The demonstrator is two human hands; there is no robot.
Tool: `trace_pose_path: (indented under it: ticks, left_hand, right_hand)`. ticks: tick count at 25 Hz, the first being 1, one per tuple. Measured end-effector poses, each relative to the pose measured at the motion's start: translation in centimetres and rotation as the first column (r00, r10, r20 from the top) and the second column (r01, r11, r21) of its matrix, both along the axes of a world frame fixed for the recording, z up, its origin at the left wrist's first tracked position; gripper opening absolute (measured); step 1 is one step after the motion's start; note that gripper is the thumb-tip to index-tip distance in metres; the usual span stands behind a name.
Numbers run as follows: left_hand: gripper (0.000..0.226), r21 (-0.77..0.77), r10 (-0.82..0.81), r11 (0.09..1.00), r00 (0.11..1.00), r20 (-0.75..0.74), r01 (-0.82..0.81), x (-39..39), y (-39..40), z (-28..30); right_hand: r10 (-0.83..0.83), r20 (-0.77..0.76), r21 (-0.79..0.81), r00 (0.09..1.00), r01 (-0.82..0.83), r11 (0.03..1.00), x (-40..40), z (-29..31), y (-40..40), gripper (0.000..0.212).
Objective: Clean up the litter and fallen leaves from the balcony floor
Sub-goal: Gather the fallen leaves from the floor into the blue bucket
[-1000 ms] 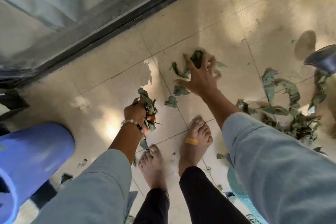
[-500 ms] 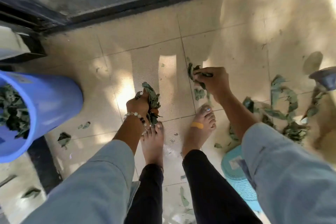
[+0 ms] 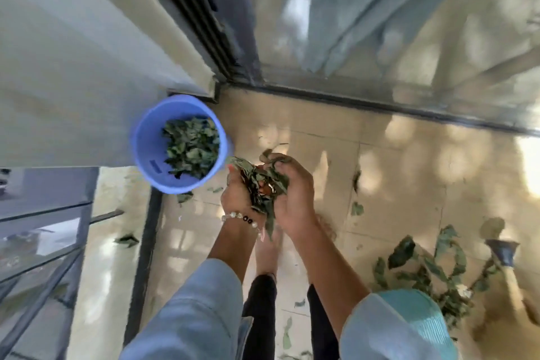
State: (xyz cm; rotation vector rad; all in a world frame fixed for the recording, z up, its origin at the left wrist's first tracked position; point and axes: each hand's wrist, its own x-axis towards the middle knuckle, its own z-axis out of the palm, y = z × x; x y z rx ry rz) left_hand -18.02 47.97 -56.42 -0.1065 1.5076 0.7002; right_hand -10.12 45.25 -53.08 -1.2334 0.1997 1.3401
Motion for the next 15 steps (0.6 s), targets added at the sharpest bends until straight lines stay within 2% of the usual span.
trace_pose_path:
  ticks: [1, 3, 5, 6, 7, 10, 13, 15]
  left_hand:
    - [0.053, 0.047, 0.033, 0.998, 0.999, 0.029, -0.034, -1.2, 1.1, 0.4]
    - [0.049, 0.104, 0.173, 0.979, 0.985, 0.020, -0.174, -3.6, 4.0, 1.3]
    - [0.049, 0.180, 0.272, 0.945, 0.962, 0.038, -0.274, -6.3, 7.2, 1.6]
    - [0.052, 0.169, 0.274, 0.947, 0.961, 0.021, -0.274, -7.3, 8.8, 1.1]
    - [0.056, 0.156, 0.239, 0.959, 0.971, -0.007, -0.235, -8.0, 10.2, 0.3]
    - [0.072, 0.114, 0.128, 0.986, 0.991, -0.034, -0.124, -10.6, 14.2, -2.3]
    - [0.083, 0.015, -0.058, 0.998, 0.996, -0.068, 0.059, -12.4, 15.7, -3.1]
    - [0.081, -0.024, -0.079, 0.997, 0.996, -0.045, 0.078, -13.2, 15.5, -3.1]
  right_hand:
    - [0.012, 0.024, -0.017, 1.000, -0.011, 1.000, -1.4, 0.8, 1.4, 0.025]
    - [0.136, 0.047, -0.034, 0.990, -0.135, 0.990, -4.8, 2.5, 5.1, 0.026]
    - [0.157, -0.061, -0.066, 0.986, -0.161, 0.985, -7.7, 2.1, 8.9, 0.020]
    - [0.137, -0.123, -0.082, 0.983, -0.147, 0.986, -8.8, 1.2, 10.6, 0.014]
    - [0.139, -0.139, -0.117, 0.980, -0.156, 0.981, -9.9, 0.1, 12.1, 0.017]
    - [0.149, -0.130, -0.221, 0.980, -0.175, 0.960, -11.6, -3.3, 15.8, 0.024]
    - [0.240, -0.176, -0.280, 0.955, -0.283, 0.917, -11.2, -6.0, 17.3, 0.051]
    - [0.272, -0.229, -0.320, 0.935, -0.336, 0.886, -10.5, -7.0, 17.1, 0.083]
